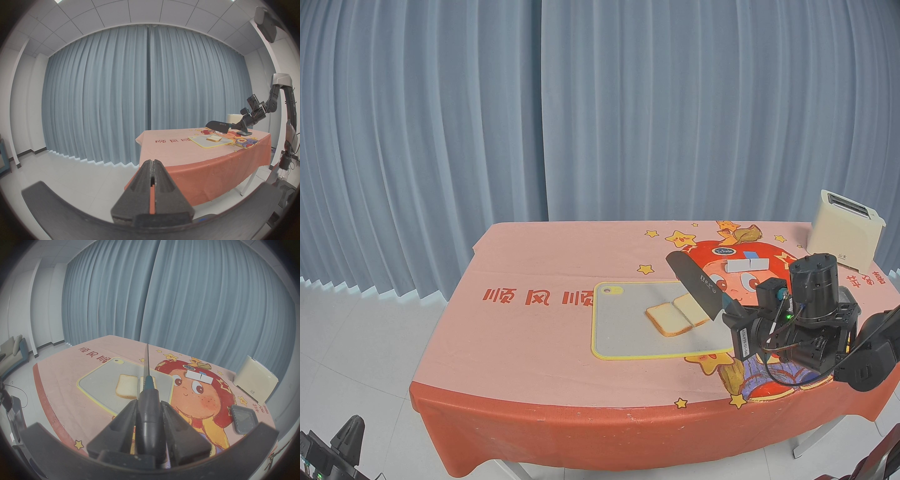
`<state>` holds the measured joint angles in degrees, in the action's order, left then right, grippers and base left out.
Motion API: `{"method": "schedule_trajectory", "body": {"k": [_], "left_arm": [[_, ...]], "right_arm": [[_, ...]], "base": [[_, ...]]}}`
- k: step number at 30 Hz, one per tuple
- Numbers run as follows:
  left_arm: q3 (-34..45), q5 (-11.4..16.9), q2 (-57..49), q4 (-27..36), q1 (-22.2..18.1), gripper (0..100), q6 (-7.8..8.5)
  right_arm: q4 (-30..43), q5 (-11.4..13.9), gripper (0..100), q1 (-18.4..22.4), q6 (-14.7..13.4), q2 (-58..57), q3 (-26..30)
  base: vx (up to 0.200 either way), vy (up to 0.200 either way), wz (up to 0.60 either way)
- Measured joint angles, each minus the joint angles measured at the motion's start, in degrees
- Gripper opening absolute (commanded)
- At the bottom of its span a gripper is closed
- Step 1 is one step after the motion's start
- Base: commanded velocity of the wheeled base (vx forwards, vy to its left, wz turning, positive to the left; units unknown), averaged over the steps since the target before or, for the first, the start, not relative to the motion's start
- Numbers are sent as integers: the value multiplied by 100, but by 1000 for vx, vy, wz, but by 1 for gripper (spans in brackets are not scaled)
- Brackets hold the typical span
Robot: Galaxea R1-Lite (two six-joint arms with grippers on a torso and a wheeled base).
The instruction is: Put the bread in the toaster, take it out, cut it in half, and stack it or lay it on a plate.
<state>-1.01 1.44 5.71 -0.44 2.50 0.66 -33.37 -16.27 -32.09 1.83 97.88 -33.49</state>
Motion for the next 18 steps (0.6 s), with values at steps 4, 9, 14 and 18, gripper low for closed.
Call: {"method": "schedule_trajectory", "body": {"k": [4, 9, 14, 18], "left_arm": [[0, -43, -179, -5, -94, 0, -59], [0, -54, -293, 0, -151, 0, -66], [0, -49, -334, 15, -173, 0, -71], [0, -49, -343, 17, -179, 0, -66]], "right_arm": [[0, 0, 0, 1, -2, -13, -5], [-2, 0, 0, 1, 0, -17, -11], [-2, 2, 0, -2, 2, -22, -2], [1, 27, 0, -16, 0, -33, -11]], "base": [[0, 0, 0], [0, 0, 0], [0, 0, 0], [0, 0, 0]]}}
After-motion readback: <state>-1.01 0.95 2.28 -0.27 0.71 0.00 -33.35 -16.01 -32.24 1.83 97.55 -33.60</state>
